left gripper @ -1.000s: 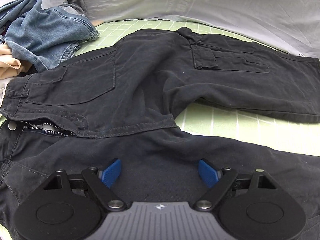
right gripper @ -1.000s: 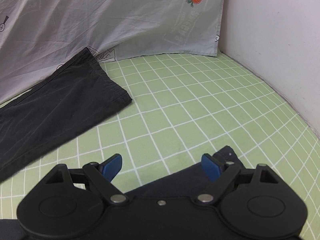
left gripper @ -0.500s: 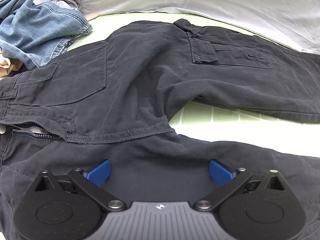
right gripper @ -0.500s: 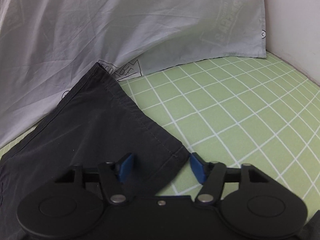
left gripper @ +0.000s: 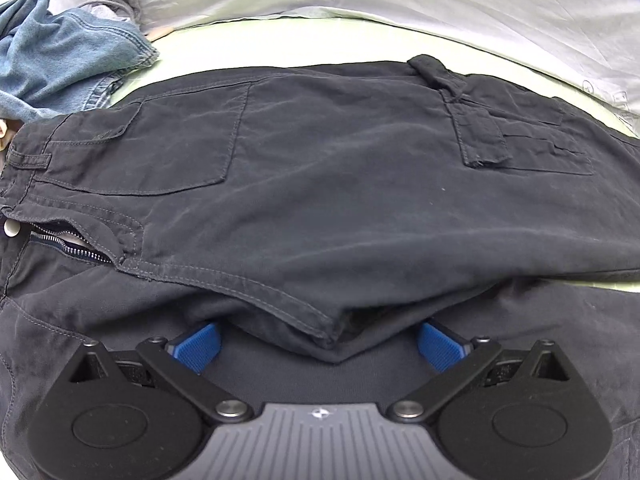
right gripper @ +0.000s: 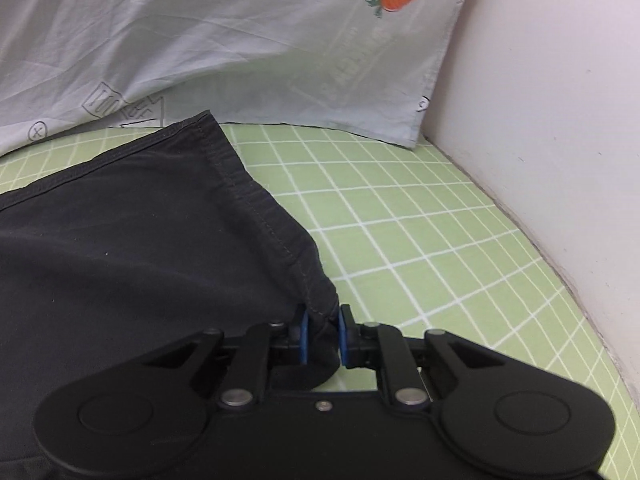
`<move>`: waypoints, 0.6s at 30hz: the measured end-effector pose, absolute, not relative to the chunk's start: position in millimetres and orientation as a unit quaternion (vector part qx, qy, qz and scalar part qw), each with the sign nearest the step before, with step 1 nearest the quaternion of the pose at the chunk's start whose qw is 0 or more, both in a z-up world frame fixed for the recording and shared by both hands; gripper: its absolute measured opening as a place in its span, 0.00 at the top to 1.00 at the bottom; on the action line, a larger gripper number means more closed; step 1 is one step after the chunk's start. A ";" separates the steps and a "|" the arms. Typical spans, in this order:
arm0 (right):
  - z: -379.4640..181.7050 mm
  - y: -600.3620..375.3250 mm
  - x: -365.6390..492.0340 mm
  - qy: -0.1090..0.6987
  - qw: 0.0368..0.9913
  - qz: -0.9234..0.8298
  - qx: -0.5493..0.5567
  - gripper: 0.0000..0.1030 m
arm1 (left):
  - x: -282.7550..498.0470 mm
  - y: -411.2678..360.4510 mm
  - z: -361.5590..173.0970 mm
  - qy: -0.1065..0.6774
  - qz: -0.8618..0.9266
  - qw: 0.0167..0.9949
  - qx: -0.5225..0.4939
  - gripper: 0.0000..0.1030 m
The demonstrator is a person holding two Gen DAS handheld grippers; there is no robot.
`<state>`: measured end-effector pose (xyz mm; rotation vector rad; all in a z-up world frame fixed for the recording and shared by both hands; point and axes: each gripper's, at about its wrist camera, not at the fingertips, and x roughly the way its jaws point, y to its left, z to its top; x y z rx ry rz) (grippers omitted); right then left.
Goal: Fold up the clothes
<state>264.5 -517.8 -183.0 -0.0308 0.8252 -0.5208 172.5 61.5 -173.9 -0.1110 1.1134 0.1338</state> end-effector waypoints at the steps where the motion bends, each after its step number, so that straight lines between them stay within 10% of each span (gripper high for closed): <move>1: -182.4 -528.3 259.2 0.399 0.880 -0.259 -0.016 0.86 | 172.7 62.9 -169.2 0.523 0.056 0.849 -0.054 0.01; 6: -183.1 -552.0 250.2 0.416 0.853 -0.314 -0.017 0.71 | 172.8 78.7 -138.0 0.489 0.027 0.869 -0.069 0.01; 10: -170.2 -547.7 237.0 0.402 0.853 -0.333 -0.008 0.26 | 173.0 91.3 -113.1 0.460 0.004 0.884 -0.081 0.01; 18: -143.7 -489.5 227.1 0.367 0.884 -0.290 0.009 0.16 | 200.6 190.6 -93.9 0.411 0.098 0.895 -0.144 0.01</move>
